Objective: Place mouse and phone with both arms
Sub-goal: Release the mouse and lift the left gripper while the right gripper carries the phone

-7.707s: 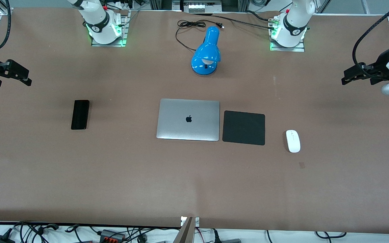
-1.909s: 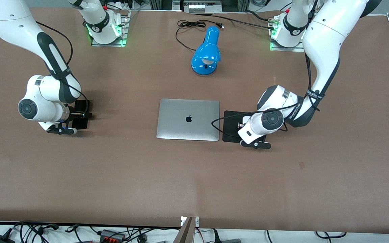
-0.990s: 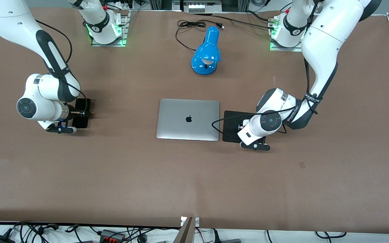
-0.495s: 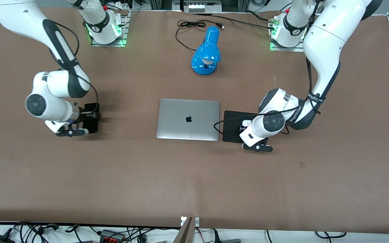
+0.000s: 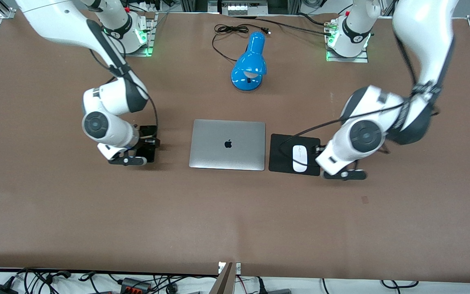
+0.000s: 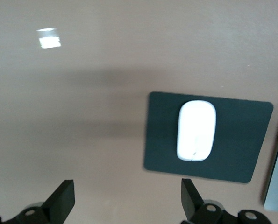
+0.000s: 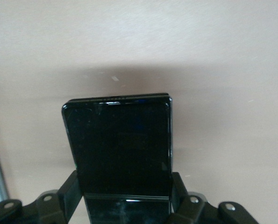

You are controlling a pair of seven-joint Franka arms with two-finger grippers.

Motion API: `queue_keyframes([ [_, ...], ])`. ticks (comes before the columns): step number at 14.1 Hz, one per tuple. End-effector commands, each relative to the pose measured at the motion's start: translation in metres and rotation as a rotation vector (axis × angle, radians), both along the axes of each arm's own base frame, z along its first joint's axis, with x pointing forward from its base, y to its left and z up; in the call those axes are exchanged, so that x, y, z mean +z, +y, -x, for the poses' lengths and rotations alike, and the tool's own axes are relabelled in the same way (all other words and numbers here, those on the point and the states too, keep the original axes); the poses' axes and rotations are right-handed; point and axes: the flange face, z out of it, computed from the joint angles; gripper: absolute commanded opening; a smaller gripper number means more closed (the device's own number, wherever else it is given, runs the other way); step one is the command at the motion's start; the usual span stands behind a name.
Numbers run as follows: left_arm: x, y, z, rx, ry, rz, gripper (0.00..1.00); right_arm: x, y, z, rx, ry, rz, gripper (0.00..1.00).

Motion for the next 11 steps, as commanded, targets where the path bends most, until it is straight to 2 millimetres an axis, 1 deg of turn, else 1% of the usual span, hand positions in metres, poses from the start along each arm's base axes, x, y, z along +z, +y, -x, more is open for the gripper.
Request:
queue_keyframes([
  [1,0.081,0.039,0.015,0.066,0.008,0.056,1.00,-0.010,0.023,-0.008,-0.083,0.018,0.002,0.27],
  [2,0.106,0.057,0.018,0.091,0.030,0.113,1.00,-0.013,0.036,-0.006,-0.108,0.018,0.007,0.27],
  [3,0.136,0.073,0.029,0.091,0.065,0.104,1.00,-0.015,0.049,-0.006,-0.127,0.016,0.009,0.27],
  [4,0.166,0.091,0.041,0.078,0.099,0.095,1.00,-0.020,0.055,-0.006,-0.145,0.020,0.013,0.27],
  [5,0.185,0.104,0.045,0.078,0.115,0.095,1.00,-0.023,0.059,-0.005,-0.140,0.018,0.010,0.27],
  [6,0.190,0.110,0.046,0.091,0.123,0.100,1.00,-0.025,0.062,-0.007,-0.131,0.017,0.006,0.27],
  [7,0.184,0.114,0.045,0.097,0.133,0.102,1.00,-0.027,0.062,-0.008,-0.117,0.016,0.005,0.27],
  [8,0.172,0.111,0.042,0.100,0.152,0.099,1.00,-0.029,0.065,-0.010,-0.112,0.017,0.003,0.27],
  [9,0.165,0.108,0.041,0.105,0.164,0.099,1.00,-0.032,0.066,-0.012,-0.108,0.018,-0.001,0.27],
  [11,0.169,0.112,0.041,0.106,0.158,0.110,1.00,-0.033,0.078,-0.009,-0.089,0.018,-0.002,0.27],
])
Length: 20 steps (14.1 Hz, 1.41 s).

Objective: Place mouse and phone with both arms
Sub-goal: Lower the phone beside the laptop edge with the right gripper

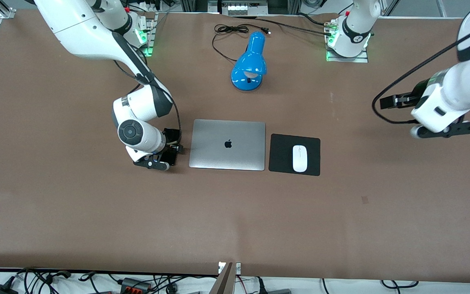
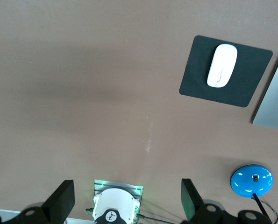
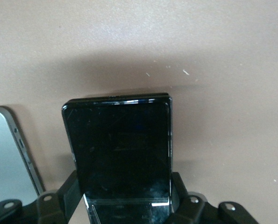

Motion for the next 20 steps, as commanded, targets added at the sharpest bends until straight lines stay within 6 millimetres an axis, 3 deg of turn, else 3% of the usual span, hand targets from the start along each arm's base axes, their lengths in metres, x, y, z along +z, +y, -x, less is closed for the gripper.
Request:
queue_keyframes([
  [1,-0.002,-0.005,0.004,-0.006,0.021,0.025,1.00,0.002,0.019,-0.001,0.024,-0.002,-0.012,0.27],
  [4,-0.004,-0.018,0.014,-0.019,-0.005,0.012,1.00,-0.003,0.036,0.009,0.059,0.003,-0.009,0.27],
  [6,-0.013,-0.016,0.032,-0.008,-0.064,-0.014,1.00,-0.005,0.035,0.009,0.086,0.005,-0.013,0.27],
  [7,-0.016,-0.014,0.042,-0.005,-0.100,-0.027,1.00,-0.005,0.033,0.008,0.092,0.005,-0.016,0.40],
  [8,-0.015,-0.015,0.043,-0.009,-0.108,-0.026,1.00,-0.005,0.032,0.007,0.075,0.007,-0.016,0.99],
  [10,-0.006,-0.003,0.037,-0.011,-0.130,-0.013,1.00,0.004,0.029,0.004,0.071,0.000,-0.015,1.00],
  [13,-0.002,0.044,0.022,0.036,-0.176,0.043,1.00,0.059,0.028,-0.006,0.082,-0.045,-0.017,1.00],
  [15,0.001,0.065,0.018,0.111,-0.198,0.122,1.00,0.114,0.025,-0.021,0.100,-0.042,0.009,1.00],
  [18,0.022,0.059,0.020,0.093,-0.231,0.074,1.00,0.210,0.002,-0.055,0.176,-0.027,0.030,1.00],
  [20,0.029,0.053,0.038,0.074,-0.163,0.071,1.00,0.255,-0.019,-0.067,0.192,-0.047,0.018,1.00],
])
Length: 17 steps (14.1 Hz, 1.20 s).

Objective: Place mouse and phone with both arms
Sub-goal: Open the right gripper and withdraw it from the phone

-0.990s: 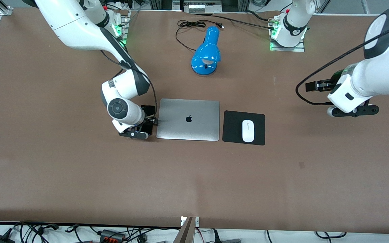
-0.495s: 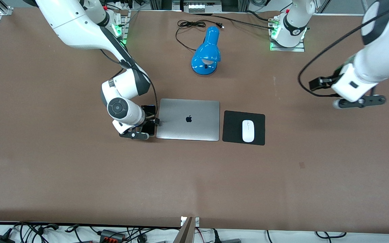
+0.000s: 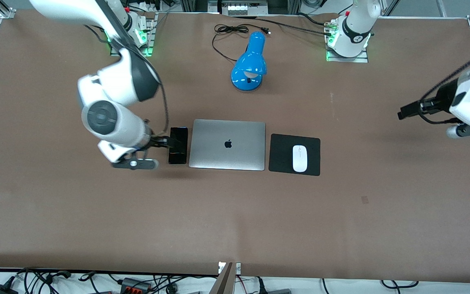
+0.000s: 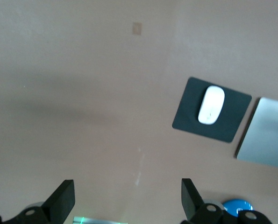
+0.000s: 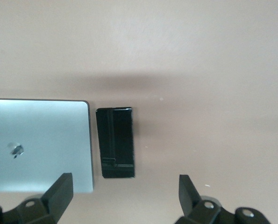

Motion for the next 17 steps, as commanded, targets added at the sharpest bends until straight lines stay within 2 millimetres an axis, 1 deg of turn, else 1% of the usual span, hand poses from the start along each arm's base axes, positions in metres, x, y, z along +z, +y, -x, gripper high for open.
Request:
queue_keyframes([
  [1,0.021,-0.004,0.022,-0.023,0.020,-0.020,1.00,0.046,-0.026,-0.020,0.013,-0.029,-0.006,1.00],
  [2,0.025,-0.008,0.022,-0.032,0.006,-0.025,1.00,0.064,-0.045,-0.024,-0.014,-0.047,-0.015,1.00],
  [3,0.026,-0.009,0.020,-0.034,-0.010,-0.029,1.00,0.077,-0.062,-0.025,-0.035,-0.052,-0.019,1.00],
  [4,0.027,-0.009,0.019,-0.035,-0.019,-0.029,1.00,0.092,-0.076,-0.023,-0.046,-0.058,-0.015,1.00],
  [5,0.026,-0.009,0.019,-0.035,-0.019,-0.030,1.00,0.098,-0.089,-0.022,-0.061,-0.052,-0.009,1.00],
  [6,0.026,-0.008,0.016,-0.034,-0.036,-0.030,1.00,0.110,-0.104,-0.021,-0.076,-0.058,-0.008,1.00],
  [7,0.027,-0.007,0.015,-0.032,-0.051,-0.034,1.00,0.123,-0.111,-0.018,-0.069,-0.080,-0.004,1.00],
  [8,0.027,-0.006,0.013,-0.033,-0.059,-0.035,1.00,0.126,-0.121,-0.018,-0.057,-0.078,0.004,1.00],
  [9,0.027,-0.006,0.013,-0.053,-0.062,-0.037,1.00,0.134,-0.139,-0.020,-0.055,-0.091,0.010,1.00],
  [10,0.027,-0.005,0.013,-0.090,-0.064,-0.042,1.00,0.149,-0.162,-0.021,-0.086,-0.122,0.020,1.00],
  [11,0.027,-0.003,0.013,-0.144,-0.065,-0.045,1.00,0.150,-0.179,-0.023,-0.115,-0.129,0.030,1.00],
  [12,0.027,-0.001,0.013,-0.149,-0.066,-0.044,1.00,0.153,-0.197,-0.025,-0.125,-0.130,0.040,1.00],
  [14,0.027,-0.001,0.013,-0.153,-0.064,-0.054,1.00,0.172,-0.226,-0.022,-0.064,-0.164,0.044,1.00],
  [16,0.027,-0.003,0.014,-0.165,-0.060,-0.075,1.00,0.175,-0.257,-0.021,-0.070,-0.165,0.040,1.00],
  [17,0.027,-0.004,0.014,-0.162,-0.056,-0.076,1.00,0.176,-0.268,-0.020,-0.060,-0.165,0.038,1.00],
])
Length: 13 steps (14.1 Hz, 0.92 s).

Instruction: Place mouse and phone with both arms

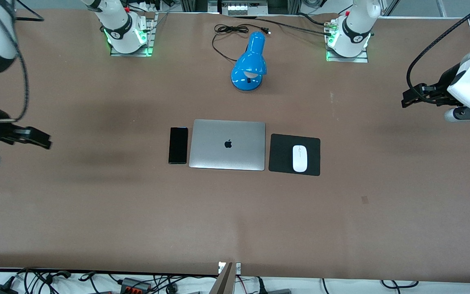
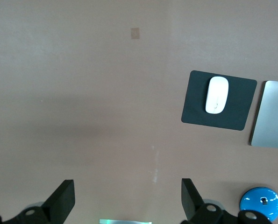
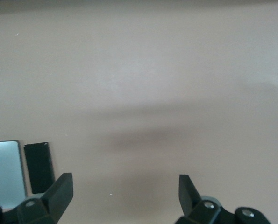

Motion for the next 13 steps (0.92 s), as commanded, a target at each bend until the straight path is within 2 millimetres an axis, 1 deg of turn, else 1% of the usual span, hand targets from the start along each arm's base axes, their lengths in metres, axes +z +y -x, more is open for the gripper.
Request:
queue_keyframes([
  [1,0.001,-0.002,0.004,-0.028,0.004,-0.022,1.00,0.015,-0.020,0.007,0.059,-0.011,-0.008,1.00],
  [2,0.001,-0.001,0.004,-0.022,0.007,-0.021,1.00,0.019,-0.020,0.008,0.075,-0.016,-0.005,1.00],
  [5,0.002,0.003,0.005,-0.015,0.010,-0.021,1.00,0.020,-0.023,0.017,0.078,-0.008,-0.007,1.00],
  [7,0.002,0.003,0.005,-0.015,0.009,-0.021,1.00,0.020,-0.022,0.031,0.080,-0.006,-0.008,1.00],
  [8,0.002,0.003,0.005,-0.015,0.009,-0.021,1.00,0.016,-0.022,0.037,0.081,-0.009,-0.008,1.00],
  [11,0.002,0.005,0.005,-0.014,0.009,-0.021,1.00,0.008,-0.018,0.063,0.093,-0.023,-0.006,1.00],
  [13,0.001,0.005,0.004,-0.014,0.010,-0.021,1.00,0.007,-0.017,0.075,0.094,-0.031,-0.007,1.00],
])
